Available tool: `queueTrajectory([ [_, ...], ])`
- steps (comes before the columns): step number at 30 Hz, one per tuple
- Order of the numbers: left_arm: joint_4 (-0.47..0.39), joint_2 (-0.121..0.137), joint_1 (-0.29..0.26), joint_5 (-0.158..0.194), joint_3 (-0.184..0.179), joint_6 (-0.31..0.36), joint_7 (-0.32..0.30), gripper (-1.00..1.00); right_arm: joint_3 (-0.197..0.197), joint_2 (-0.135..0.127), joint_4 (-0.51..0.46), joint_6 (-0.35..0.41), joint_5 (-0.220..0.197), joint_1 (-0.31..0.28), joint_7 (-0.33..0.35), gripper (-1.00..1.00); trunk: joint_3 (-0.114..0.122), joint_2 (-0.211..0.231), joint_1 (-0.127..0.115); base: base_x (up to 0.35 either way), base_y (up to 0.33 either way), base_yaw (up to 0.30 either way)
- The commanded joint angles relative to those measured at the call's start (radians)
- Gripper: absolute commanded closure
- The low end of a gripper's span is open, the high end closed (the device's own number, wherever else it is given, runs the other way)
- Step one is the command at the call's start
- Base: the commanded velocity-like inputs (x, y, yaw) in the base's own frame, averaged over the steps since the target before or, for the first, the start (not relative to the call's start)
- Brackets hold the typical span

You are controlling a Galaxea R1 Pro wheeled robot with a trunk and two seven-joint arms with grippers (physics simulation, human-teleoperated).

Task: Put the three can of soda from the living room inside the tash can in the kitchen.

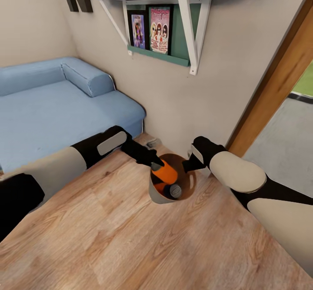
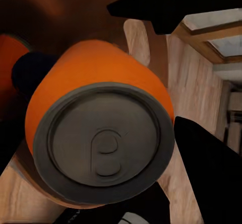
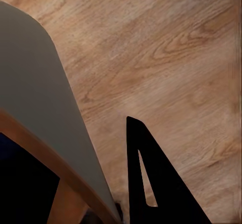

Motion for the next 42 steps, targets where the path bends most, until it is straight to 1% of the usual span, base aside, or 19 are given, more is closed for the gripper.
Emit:
queueTrajectory([
  [1, 0.002, -0.005, 0.0, -0.013, -0.001, 0.0, 0.012, 1.0, -0.033, 0.0, 0.001, 0.001, -0.039, 0.0, 0.006, 1.0, 0.003, 0.007, -0.004, 0.0, 0.0, 0.0],
  [2, 0.002, -0.008, 0.001, -0.013, -0.001, 0.0, 0.02, 1.0, -0.033, 0.0, 0.001, 0.001, -0.039, 0.0, 0.006, 1.0, 0.003, 0.007, -0.004, 0.0, 0.0, 0.0],
  [3, 0.003, -0.017, 0.001, -0.013, -0.002, 0.0, 0.043, 1.0, -0.033, 0.0, 0.001, 0.001, -0.039, 0.0, 0.006, 1.0, 0.003, 0.007, -0.004, 0.0, 0.0, 0.0],
  [5, 0.004, -0.043, 0.001, -0.013, -0.002, 0.0, 0.097, 1.0, -0.032, 0.001, 0.002, 0.002, -0.039, 0.0, 0.006, 1.0, 0.003, 0.007, -0.004, 0.0, 0.0, 0.0],
  [8, 0.004, -0.071, 0.001, -0.014, -0.002, 0.0, 0.143, 1.0, -0.033, 0.003, 0.005, 0.001, -0.039, 0.0, 0.005, 1.0, 0.003, 0.007, -0.004, 0.0, 0.0, 0.0],
  [10, 0.004, -0.08, 0.004, -0.014, -0.002, 0.0, 0.164, 1.0, -0.033, 0.003, 0.007, 0.001, -0.039, 0.001, 0.005, 1.0, 0.003, 0.007, -0.004, 0.0, 0.0, 0.0],
  [13, 0.004, -0.086, 0.007, -0.015, -0.002, 0.0, 0.185, 1.0, -0.033, 0.004, 0.008, 0.001, -0.039, 0.001, 0.005, 1.0, 0.003, 0.007, -0.004, 0.0, 0.0, 0.0],
  [18, 0.004, -0.089, 0.01, -0.016, -0.003, 0.0, 0.201, 1.0, -0.033, 0.005, 0.01, 0.001, -0.039, 0.001, 0.005, 1.0, 0.003, 0.007, -0.004, 0.0, 0.0, 0.0],
  [19, 0.004, -0.089, 0.01, -0.016, -0.003, 0.0, 0.202, -1.0, -0.033, 0.005, 0.01, 0.001, -0.039, 0.002, 0.005, 1.0, 0.003, 0.007, -0.004, 0.0, 0.0, 0.0],
  [33, 0.003, -0.089, 0.01, -0.017, -0.003, 0.0, 0.203, -1.0, -0.033, 0.004, 0.01, 0.001, -0.039, 0.01, 0.005, 1.0, 0.003, 0.007, -0.004, 0.0, 0.0, 0.0],
  [42, -0.009, -0.077, 0.011, -0.022, -0.003, 0.0, 0.196, -1.0, -0.032, 0.003, 0.005, 0.001, -0.039, 0.013, 0.005, 1.0, 0.003, 0.007, -0.004, 0.0, 0.0, 0.0],
])
